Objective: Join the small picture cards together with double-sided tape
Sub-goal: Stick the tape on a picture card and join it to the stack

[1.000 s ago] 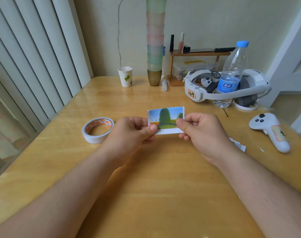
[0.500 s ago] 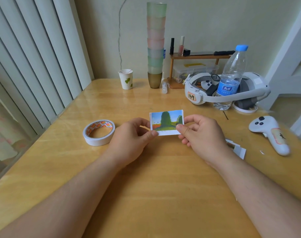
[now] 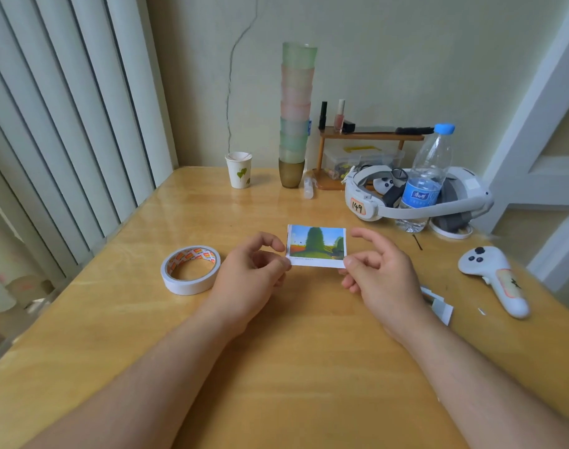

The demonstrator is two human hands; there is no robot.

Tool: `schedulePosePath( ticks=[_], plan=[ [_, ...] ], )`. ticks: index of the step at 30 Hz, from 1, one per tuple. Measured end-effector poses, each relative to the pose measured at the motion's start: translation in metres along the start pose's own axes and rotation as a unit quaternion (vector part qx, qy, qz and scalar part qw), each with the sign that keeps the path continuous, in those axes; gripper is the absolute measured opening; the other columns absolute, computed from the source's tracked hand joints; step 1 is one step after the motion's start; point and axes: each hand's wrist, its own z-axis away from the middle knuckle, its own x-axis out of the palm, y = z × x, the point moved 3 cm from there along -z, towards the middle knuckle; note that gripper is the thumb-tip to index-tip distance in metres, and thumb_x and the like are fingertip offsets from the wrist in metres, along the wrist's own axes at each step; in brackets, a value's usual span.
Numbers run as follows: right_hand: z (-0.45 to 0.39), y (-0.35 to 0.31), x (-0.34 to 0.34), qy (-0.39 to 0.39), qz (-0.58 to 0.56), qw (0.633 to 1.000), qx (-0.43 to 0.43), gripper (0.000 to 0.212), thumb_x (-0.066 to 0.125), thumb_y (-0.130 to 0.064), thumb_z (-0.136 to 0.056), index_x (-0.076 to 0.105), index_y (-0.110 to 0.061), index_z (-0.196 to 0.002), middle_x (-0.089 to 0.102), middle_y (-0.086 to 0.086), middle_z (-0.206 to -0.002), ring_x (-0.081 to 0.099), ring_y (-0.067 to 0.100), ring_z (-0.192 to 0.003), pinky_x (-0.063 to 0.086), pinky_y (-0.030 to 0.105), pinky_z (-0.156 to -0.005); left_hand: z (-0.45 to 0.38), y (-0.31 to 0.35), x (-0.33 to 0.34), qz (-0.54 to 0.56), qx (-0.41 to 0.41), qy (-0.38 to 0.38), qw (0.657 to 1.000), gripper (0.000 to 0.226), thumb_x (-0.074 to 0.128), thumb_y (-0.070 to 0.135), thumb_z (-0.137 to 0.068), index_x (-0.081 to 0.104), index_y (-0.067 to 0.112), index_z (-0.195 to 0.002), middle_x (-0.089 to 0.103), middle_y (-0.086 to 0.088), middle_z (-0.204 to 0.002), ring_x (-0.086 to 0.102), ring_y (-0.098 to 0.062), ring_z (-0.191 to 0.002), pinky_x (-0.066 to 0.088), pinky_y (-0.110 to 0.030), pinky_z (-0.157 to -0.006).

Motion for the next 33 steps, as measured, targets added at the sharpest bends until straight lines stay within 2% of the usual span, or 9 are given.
schedulePosePath(
  ticks=[5,10,14,17,20,23,25,28,33],
  plan=[
    [0.002,0.001,0.001,-0.002,-0.008,1.000,-0.006,0.029,0.063,-0.004,-0.097,0.079,-0.029,-0.096,0.076,0.005,-0.076,0.070,0.013,-0.068,0.054,0.023,-0.064,-0.001,-0.006,0.001,0.003,0.006,0.001,1.000,0.028,0.065,0.007,-0.099,0.079,0.030,-0.090,0.068,-0.001,-0.077,0.056,-0.018,-0.070,0.054,-0.042,-0.082],
    [-0.001,-0.003,0.003,0.001,-0.053,0.998,0.022,0.017,0.068,-0.011,-0.096,0.080,-0.023,-0.097,0.077,0.007,-0.079,0.071,0.016,-0.071,0.055,0.027,-0.066,-0.002,-0.006,0.001,0.018,0.005,0.022,1.000,0.021,0.064,0.005,-0.099,0.076,0.019,-0.088,0.071,0.004,-0.075,0.054,-0.018,-0.068,0.052,-0.038,-0.077],
    [-0.012,-0.005,0.008,0.008,0.013,0.999,0.042,0.017,0.072,-0.010,-0.091,0.078,-0.026,-0.091,0.075,0.001,-0.080,0.069,0.008,-0.062,0.056,0.026,-0.065,-0.006,-0.008,0.001,0.020,-0.031,0.024,0.999,0.024,0.067,0.006,-0.098,0.080,0.021,-0.084,0.067,-0.003,-0.074,0.052,-0.018,-0.063,0.048,-0.039,-0.071],
    [-0.035,-0.009,0.010,-0.007,0.055,0.997,0.046,0.015,0.071,-0.016,-0.090,0.076,-0.030,-0.089,0.074,-0.003,-0.080,0.067,0.008,-0.060,0.055,0.025,-0.060,-0.017,-0.002,0.001,-0.059,-0.037,0.019,0.997,0.020,0.069,0.017,-0.096,0.080,0.031,-0.086,0.068,0.004,-0.072,0.054,-0.016,-0.061,0.048,-0.035,-0.063],
    [-0.065,-0.010,0.013,-0.011,0.096,0.995,0.038,0.012,0.070,-0.020,-0.089,0.074,-0.032,-0.090,0.075,-0.006,-0.080,0.067,0.012,-0.067,0.051,0.024,-0.055,-0.038,0.009,0.002,-0.200,-0.005,0.027,0.979,0.014,0.068,0.026,-0.095,0.079,0.033,-0.090,0.073,0.016,-0.078,0.059,-0.009,-0.060,0.048,-0.024,-0.059],
    [-0.092,-0.001,0.025,-0.023,0.160,0.986,0.029,0.007,0.070,-0.024,-0.090,0.073,-0.031,-0.092,0.073,-0.010,-0.083,0.066,0.009,-0.076,0.046,0.024,-0.061,-0.065,0.012,0.005,-0.335,0.009,0.032,0.942,0.016,0.062,0.029,-0.095,0.076,0.037,-0.097,0.074,0.014,-0.089,0.067,-0.011,-0.079,0.056,-0.029,-0.067],
    [-0.107,0.008,0.032,-0.032,0.202,0.979,0.024,0.005,0.071,-0.027,-0.090,0.073,-0.030,-0.093,0.072,-0.013,-0.084,0.066,0.007,-0.081,0.050,0.025,-0.064,-0.081,0.009,0.006,-0.402,0.006,0.038,0.915,0.020,0.059,0.032,-0.097,0.076,0.038,-0.106,0.072,0.012,-0.096,0.066,-0.016,-0.087,0.057,-0.034,-0.072],
    [-0.124,0.019,0.041,-0.049,0.263,0.964,0.013,0.006,0.070,-0.029,-0.091,0.075,-0.029,-0.089,0.071,-0.012,-0.083,0.068,0.010,-0.081,0.059,0.032,-0.073,-0.098,0.001,0.008,-0.428,-0.011,0.052,0.902,0.028,0.054,0.029,-0.097,0.076,0.038,-0.112,0.069,0.010,-0.103,0.063,-0.019,-0.096,0.058,-0.035,-0.077],
    [-0.136,0.031,0.050,-0.078,0.349,0.934,-0.005,0.012,0.067,-0.028,-0.091,0.077,-0.027,-0.084,0.072,-0.011,-0.083,0.067,0.015,-0.082,0.061,0.039,-0.076,-0.105,-0.005,0.012,-0.482,-0.014,0.064,0.874,0.035,0.047,0.029,-0.098,0.073,0.041,-0.118,0.070,0.009,-0.117,0.062,-0.021,-0.102,0.051,-0.033,-0.075]
  ],
)
